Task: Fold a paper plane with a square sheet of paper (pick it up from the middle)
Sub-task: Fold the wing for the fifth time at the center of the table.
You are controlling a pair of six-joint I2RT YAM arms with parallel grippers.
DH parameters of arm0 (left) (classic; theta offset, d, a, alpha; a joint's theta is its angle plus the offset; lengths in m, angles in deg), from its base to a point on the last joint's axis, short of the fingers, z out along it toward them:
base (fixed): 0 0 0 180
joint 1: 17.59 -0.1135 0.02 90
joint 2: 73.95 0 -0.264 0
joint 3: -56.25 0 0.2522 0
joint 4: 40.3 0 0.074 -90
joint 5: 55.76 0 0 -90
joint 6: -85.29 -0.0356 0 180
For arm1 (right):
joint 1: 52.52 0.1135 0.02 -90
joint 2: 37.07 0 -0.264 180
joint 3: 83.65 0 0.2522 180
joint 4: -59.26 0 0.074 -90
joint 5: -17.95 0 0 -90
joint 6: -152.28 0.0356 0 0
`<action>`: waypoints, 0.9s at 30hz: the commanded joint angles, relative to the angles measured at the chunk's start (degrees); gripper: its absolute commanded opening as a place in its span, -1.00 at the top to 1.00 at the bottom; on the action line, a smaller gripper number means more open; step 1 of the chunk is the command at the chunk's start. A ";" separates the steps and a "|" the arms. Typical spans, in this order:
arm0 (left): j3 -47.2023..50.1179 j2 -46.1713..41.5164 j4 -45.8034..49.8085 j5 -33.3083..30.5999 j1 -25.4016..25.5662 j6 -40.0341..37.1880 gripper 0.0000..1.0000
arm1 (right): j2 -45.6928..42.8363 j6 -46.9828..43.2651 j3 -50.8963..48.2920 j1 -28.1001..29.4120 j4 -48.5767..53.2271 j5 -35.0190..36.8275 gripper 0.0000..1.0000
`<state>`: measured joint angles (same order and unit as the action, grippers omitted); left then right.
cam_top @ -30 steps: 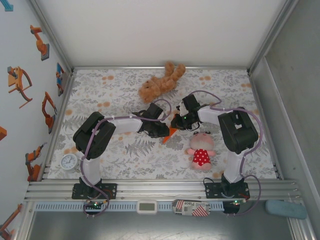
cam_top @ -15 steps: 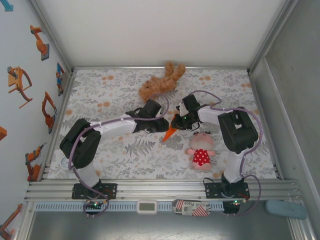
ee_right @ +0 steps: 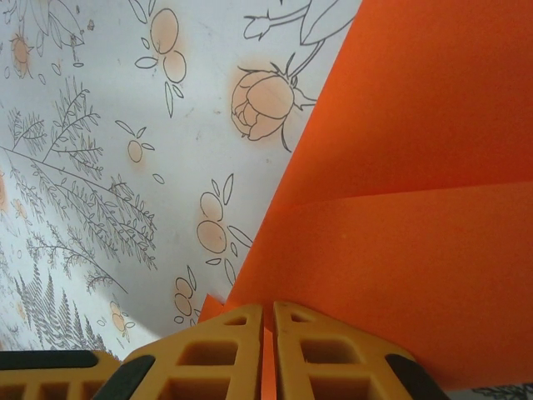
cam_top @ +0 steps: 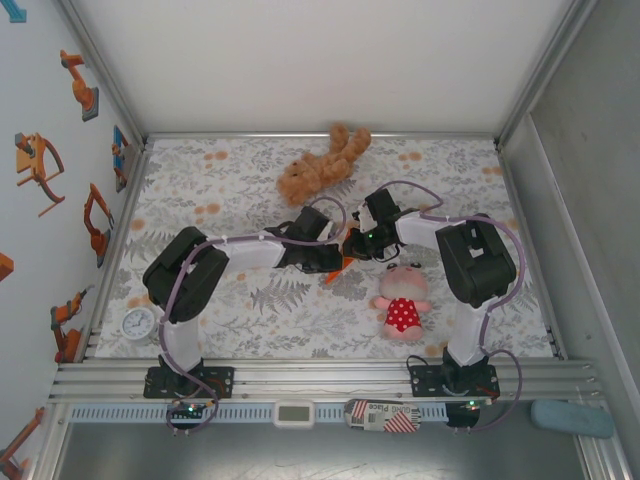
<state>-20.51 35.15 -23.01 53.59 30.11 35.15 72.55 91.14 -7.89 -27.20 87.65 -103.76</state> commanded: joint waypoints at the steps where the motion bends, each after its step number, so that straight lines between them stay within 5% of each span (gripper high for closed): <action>1: -1.70 1.59 -0.97 2.44 0.29 0.40 0.77 | 1.98 -0.83 0.31 -0.18 1.32 0.06 0.77; 27: 2.68 2.71 -0.98 2.01 0.20 1.10 0.79 | 3.73 -1.42 0.21 -0.38 2.55 1.28 0.80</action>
<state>-19.55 37.19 -25.50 55.28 30.11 35.56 73.30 90.93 -7.67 -27.57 87.61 -104.87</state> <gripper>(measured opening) 0.104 0.104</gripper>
